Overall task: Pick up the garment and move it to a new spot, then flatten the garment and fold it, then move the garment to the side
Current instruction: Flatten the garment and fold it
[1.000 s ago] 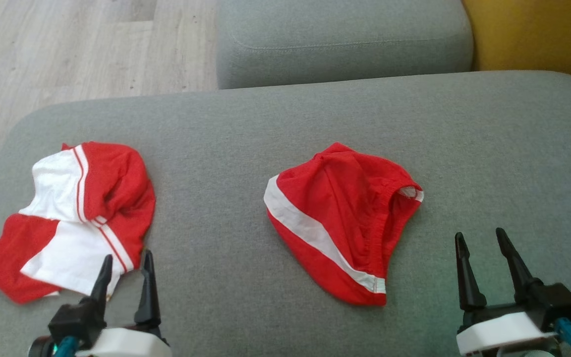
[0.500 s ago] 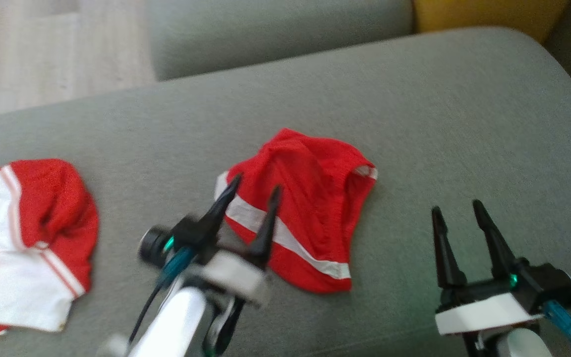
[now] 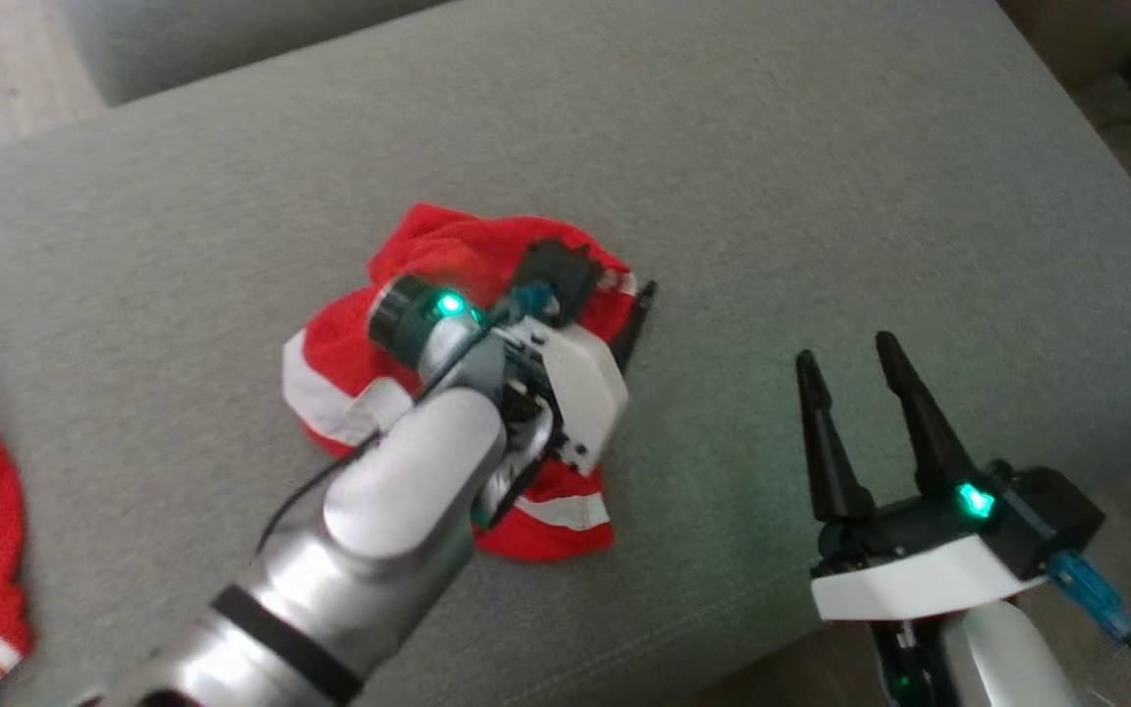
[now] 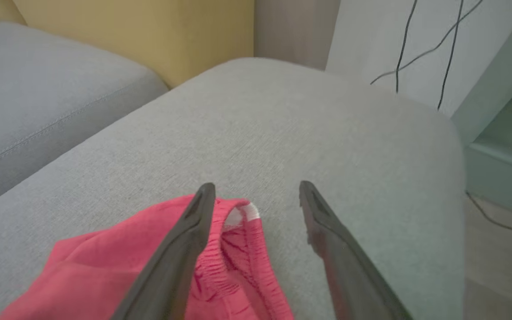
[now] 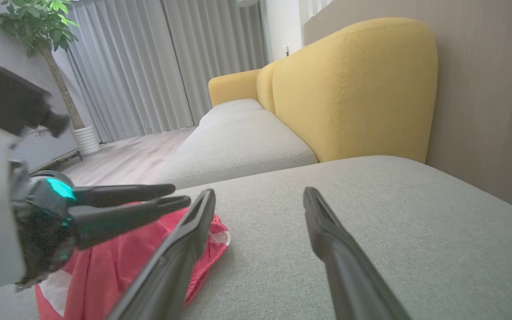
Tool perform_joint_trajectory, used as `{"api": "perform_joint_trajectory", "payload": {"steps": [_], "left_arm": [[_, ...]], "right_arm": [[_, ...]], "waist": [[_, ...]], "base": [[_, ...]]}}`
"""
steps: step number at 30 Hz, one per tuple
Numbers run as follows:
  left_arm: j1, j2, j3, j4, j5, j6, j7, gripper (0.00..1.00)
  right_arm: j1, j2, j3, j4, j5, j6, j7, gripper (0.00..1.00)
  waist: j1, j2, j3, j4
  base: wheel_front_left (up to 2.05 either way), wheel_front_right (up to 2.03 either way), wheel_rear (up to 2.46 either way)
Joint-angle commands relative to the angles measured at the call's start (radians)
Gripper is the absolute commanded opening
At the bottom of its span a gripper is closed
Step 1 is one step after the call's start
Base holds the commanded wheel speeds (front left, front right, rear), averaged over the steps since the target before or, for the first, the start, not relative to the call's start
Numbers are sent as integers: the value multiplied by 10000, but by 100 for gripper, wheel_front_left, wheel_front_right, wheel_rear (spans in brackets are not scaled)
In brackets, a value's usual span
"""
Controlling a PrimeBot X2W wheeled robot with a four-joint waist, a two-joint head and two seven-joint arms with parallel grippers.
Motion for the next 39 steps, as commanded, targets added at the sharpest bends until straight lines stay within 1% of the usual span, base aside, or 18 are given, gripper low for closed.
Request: {"api": "perform_joint_trajectory", "payload": {"steps": [1,6,10,11,12,13,14,15,17,20,23,24,26,30,33,35,37,39], "left_arm": [[-896,42,23,295,-88,110,211,100],[-1822,42,-473,2175,-91,368,557,100],[-2250,42,-876,3273,-179,234,963,100],[-2344,42,-964,3535,-132,257,982,100],[-2442,42,-1086,3809,-43,259,1006,93],[-2488,42,-1174,4042,-41,183,1047,53],[-2503,42,-1230,4275,-72,103,1086,35],[-2521,42,-1289,4481,-80,43,1079,0],[-2586,41,-1401,4773,-87,-29,994,0],[-2874,41,-1297,4562,-347,66,75,0],[-3258,41,-1105,3711,-756,247,-1029,0],[-3258,41,-1105,3711,-756,247,-1029,0],[-3555,41,-1031,3075,-1070,378,-1688,0],[-4139,41,-969,1884,-1814,538,-2614,0],[-4570,41,-837,958,-2356,621,-3010,0],[-4751,41,-573,276,-2803,584,-3123,0],[-4868,41,-105,-453,-2900,667,-3150,0],[-4766,41,323,-887,-2651,777,-3155,0]], "right_arm": [[-435,-45,385,-351,145,77,-107,100],[-522,-45,836,-337,464,77,-107,100],[-495,-45,996,-307,671,77,-107,100],[-490,-45,1032,-287,693,77,-107,100],[-476,-45,1057,-272,715,77,-107,100],[-463,-45,1083,-268,759,77,-107,100],[-465,-45,1116,-267,807,77,-107,100],[-469,-45,1131,-264,848,77,-107,100],[-483,-45,1111,-256,865,77,-107,100],[-479,-45,1055,-253,900,77,-107,100],[-425,-45,982,-202,914,77,-107,100],[-425,-45,982,-202,914,77,-107,100],[-376,-45,963,-157,921,77,-107,100],[-334,-45,981,-69,946,77,-107,100],[-304,-45,974,-13,923,77,-107,100],[-277,-45,952,6,899,77,-107,100],[-236,-45,925,14,879,77,-107,100],[-208,-45,878,-9,872,77,-107,100]], "waist": [[0,0,351,-472],[0,0,466,-985],[0,0,478,-1180],[0,0,454,-1218],[0,0,435,-1239],[0,0,416,-1257],[0,0,384,-1293],[0,0,353,-1321],[0,0,321,-1334],[0,0,237,-1316],[0,0,133,-1233],[0,0,133,-1233],[0,0,46,-1186],[0,0,-204,-1141],[0,0,-382,-1135],[0,0,-488,-1129],[0,0,-559,-1119],[0,0,-572,-1078]], "base": [[0,0,0],[0,0,0],[0,0,0],[0,0,0],[0,0,0],[0,0,0],[0,0,0],[0,0,0],[0,0,0],[0,0,0],[0,0,0],[0,0,0],[0,0,0],[0,0,0],[0,0,0],[0,0,0],[0,0,0],[0,0,0]]}}
